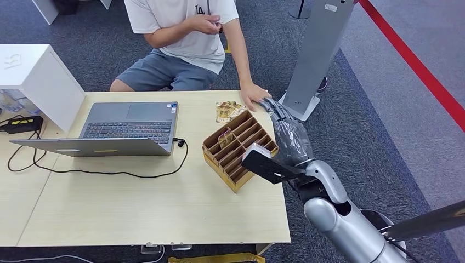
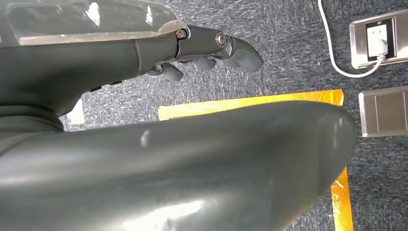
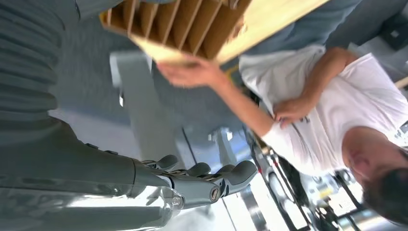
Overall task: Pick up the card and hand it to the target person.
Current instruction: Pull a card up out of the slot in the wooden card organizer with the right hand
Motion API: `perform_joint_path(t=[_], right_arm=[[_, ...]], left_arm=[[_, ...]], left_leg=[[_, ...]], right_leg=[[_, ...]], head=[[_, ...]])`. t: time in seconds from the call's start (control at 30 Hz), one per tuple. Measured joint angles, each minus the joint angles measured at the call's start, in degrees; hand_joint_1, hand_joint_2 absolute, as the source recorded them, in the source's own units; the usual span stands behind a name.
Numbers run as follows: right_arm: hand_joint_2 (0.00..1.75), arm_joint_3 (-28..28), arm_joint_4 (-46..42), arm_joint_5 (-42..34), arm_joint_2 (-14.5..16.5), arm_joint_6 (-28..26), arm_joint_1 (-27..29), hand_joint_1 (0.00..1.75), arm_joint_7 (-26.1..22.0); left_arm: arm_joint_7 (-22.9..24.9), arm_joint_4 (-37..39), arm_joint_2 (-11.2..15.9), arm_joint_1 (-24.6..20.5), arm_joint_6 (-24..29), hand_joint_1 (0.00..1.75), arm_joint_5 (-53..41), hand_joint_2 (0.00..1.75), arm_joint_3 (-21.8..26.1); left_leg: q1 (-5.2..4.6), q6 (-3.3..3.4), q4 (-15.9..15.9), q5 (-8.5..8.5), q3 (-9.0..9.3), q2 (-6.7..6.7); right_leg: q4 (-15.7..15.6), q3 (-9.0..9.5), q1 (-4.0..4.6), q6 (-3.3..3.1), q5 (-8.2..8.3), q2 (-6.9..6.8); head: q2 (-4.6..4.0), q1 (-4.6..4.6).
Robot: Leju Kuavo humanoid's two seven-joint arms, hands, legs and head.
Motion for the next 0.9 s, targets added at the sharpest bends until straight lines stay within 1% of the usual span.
perform_joint_path(t=[0.1, 0.2, 0.4, 0.5, 0.63, 0.9], right_arm=[[1.75, 2.84, 6.25, 5.00, 1.76, -0.04, -3.04, 0.01, 1.35], [1.75, 4.39, 11.02, 7.03, 2.84, -1.66, -5.06, 0.03, 1.31], [1.75, 6.21, 17.33, 8.36, 4.35, -2.12, -6.90, 0.00, 0.98], [1.75, 6.34, 19.58, 8.08, 4.94, -2.64, -7.17, 0.01, 0.94], [1.75, 6.67, 21.66, 7.71, 5.13, -3.20, -7.34, 0.04, 0.90], [1.75, 7.58, 22.91, 7.27, 3.91, -3.55, -6.29, 0.13, 0.75]], left_arm=[[0.02, -0.03, -0.03, 0.05, 0.15, 0.00, 0.38, 0.00, 0.35], [0.23, -0.06, -0.13, 0.07, 0.32, 0.00, 0.34, 0.00, 0.26], [0.96, -0.07, -0.28, 0.10, 0.59, 0.00, 0.16, 0.00, -0.04], [0.89, -0.13, -0.35, 0.11, 0.63, 0.00, 0.09, 0.00, -0.13], [0.82, -0.21, -0.35, 0.09, 0.57, 0.00, -0.30, 0.00, -0.53], [1.21, -0.32, -0.31, -0.66, 0.52, 0.00, -1.25, 0.00, -1.40]], left_leg=[[0.01, -0.01, -0.04, 0.02, 0.06, 0.00], [0.02, -0.03, -0.06, 0.05, 0.06, -0.06], [0.02, 0.00, -0.07, 0.06, 0.07, -0.21], [0.02, 0.00, -0.09, 0.08, 0.06, -0.23], [0.02, 0.00, -0.04, 0.07, 0.01, -0.33], [0.02, 0.01, -0.01, 0.08, -0.02, -0.45]], right_leg=[[-0.02, 0.06, 0.01, 0.00, 0.01, 0.00], [-0.03, 0.09, 0.02, 0.00, 0.01, -0.06], [-0.05, 0.16, 0.01, 0.01, -0.04, -0.24], [-0.06, 0.16, 0.01, 0.01, -0.02, -0.26], [-0.02, 0.14, 0.01, 0.02, -0.06, -0.35], [-0.02, 0.14, 0.02, 0.03, -0.09, -0.48]], head=[[0.00, 0.00], [0.00, 0.00], [0.00, 0.00], [0.00, 0.00], [0.00, 0.00], [0.00, 0.00]])
